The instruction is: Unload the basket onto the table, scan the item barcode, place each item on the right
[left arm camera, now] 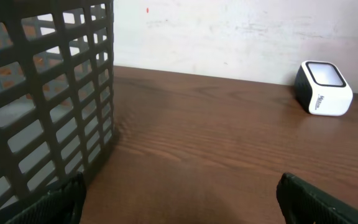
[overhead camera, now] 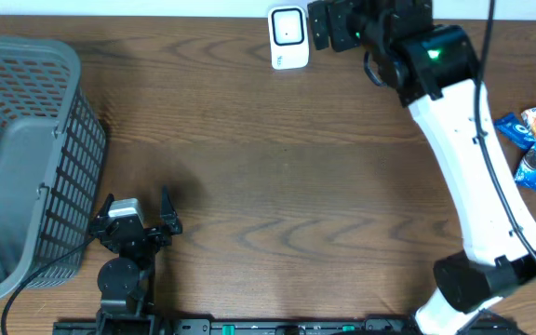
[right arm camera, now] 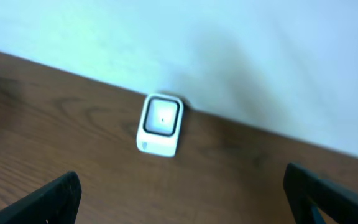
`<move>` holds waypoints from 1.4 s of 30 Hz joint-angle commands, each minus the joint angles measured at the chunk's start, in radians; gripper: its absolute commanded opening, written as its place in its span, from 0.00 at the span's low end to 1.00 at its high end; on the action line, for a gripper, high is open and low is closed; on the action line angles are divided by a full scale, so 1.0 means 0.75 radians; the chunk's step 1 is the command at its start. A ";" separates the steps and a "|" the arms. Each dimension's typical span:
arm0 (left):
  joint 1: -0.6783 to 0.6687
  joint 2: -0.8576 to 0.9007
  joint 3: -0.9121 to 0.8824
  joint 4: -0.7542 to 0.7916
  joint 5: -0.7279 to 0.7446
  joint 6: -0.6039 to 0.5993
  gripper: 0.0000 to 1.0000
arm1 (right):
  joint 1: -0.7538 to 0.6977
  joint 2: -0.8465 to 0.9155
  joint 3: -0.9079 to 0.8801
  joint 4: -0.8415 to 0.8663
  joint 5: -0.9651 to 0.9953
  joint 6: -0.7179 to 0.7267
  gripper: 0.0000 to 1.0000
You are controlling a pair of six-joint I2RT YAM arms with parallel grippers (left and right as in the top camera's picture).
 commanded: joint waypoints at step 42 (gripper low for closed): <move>-0.005 0.005 -0.039 -0.022 -0.036 -0.003 0.98 | -0.225 -1.386 -1.028 0.744 -0.196 -0.196 0.99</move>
